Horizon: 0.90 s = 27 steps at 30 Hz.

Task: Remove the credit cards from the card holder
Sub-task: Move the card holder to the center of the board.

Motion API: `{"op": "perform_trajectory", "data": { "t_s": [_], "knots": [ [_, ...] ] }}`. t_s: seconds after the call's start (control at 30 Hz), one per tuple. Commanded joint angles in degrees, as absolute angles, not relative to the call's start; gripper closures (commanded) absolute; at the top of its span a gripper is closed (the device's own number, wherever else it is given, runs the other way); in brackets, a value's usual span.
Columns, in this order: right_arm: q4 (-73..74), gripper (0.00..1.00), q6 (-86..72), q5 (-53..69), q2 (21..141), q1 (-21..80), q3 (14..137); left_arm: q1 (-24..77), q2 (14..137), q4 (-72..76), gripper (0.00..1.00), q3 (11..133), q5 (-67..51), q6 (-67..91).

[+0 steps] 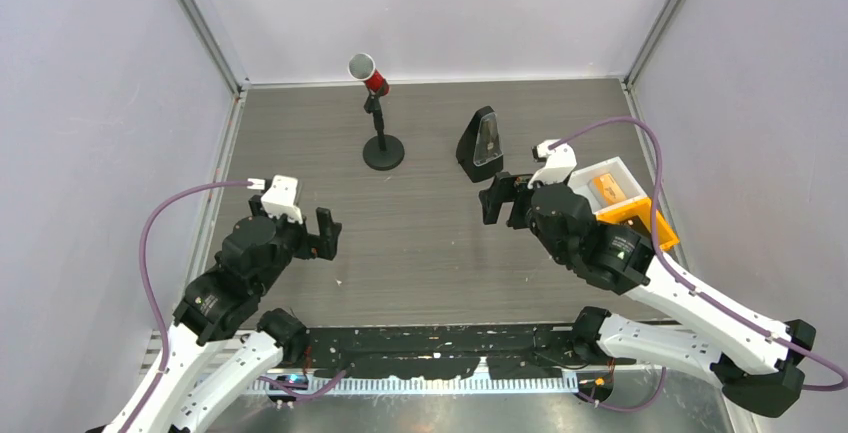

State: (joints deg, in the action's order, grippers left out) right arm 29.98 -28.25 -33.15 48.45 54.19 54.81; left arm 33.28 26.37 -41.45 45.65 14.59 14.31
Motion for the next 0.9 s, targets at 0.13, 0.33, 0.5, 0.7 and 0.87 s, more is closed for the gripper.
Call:
{"op": "perform_trajectory", "data": {
  "t_s": [0.13,0.33,0.5,0.7,0.87],
  "knots": [
    [26.27,0.05,-27.53,-34.19,45.3,54.14,54.48,33.44,27.84,-41.39,0.01,45.92,20.35,14.17],
    [24.62,0.04,-25.45,-33.86,44.4,54.14,53.39,33.39,32.41,-45.5,0.01,47.37,31.85,21.3],
    [22.4,0.05,-22.98,-31.31,42.1,54.14,51.61,30.83,40.53,-50.57,0.03,50.32,36.99,28.4],
    [17.49,0.04,-19.0,-24.32,37.06,54.14,47.67,18.9,50.92,-52.54,0.15,52.4,32.23,34.5],
    [15.53,0.03,-18.28,-18.95,34.96,54.14,46.42,8.79,57.6,-49.48,0.16,49.56,27.38,38.39]
  ]
}}
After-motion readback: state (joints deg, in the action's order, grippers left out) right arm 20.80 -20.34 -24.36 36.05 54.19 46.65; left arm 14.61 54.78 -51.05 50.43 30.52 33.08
